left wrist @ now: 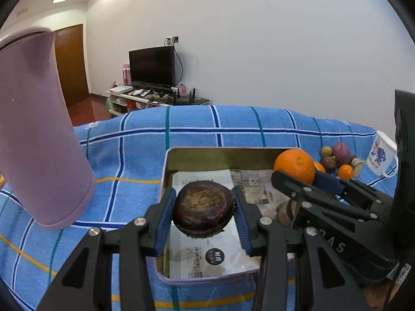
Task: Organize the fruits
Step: 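Carry the orange and mangosteen over the tin box with both grippers, then open both grippers to drop the orange and mangosteen into the tin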
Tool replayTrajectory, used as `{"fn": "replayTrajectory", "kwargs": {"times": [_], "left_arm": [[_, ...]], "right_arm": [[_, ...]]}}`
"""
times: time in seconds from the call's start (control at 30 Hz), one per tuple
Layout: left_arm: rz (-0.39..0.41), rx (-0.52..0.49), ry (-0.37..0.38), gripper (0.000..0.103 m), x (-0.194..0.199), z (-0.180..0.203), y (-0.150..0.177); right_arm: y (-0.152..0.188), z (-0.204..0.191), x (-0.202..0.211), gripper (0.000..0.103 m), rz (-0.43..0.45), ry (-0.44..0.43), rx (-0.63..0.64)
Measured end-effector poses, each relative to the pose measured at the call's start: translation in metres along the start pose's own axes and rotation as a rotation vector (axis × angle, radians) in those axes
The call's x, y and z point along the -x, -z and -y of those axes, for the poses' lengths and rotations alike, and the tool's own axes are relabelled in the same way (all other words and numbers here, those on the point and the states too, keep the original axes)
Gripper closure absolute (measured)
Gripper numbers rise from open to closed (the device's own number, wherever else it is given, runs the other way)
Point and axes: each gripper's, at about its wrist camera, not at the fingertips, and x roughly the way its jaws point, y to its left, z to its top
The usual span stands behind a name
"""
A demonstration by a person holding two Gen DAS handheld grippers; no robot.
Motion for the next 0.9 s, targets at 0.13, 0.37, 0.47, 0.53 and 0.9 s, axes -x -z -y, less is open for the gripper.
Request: {"fn": "replayTrajectory", "kwargs": {"times": [0.13,0.37,0.47,0.53,0.9], "left_arm": [[-0.001,-0.011,-0.022,0.058,0.001,0.001,0.001],[-0.005,-0.019,-0.055,0.058,0.0,0.002,0.001],[-0.01,-0.012,-0.062,0.057,-0.001,0.001,0.001],[0.002,-0.011,-0.083,0.056,0.0,0.002,0.001],[0.097,-0.014,-0.217,0.014,0.015,0.003,0.0]], "right_arm": [[0.001,-0.001,-0.002,0.053,-0.004,-0.007,-0.002],[0.001,0.001,-0.002,0.053,-0.003,-0.025,-0.006],[0.002,0.0,-0.001,0.053,0.004,-0.027,0.002],[0.002,0.001,0.002,0.053,0.016,-0.025,0.0],[0.007,0.019,0.032,0.052,0.144,0.062,-0.082]]}}
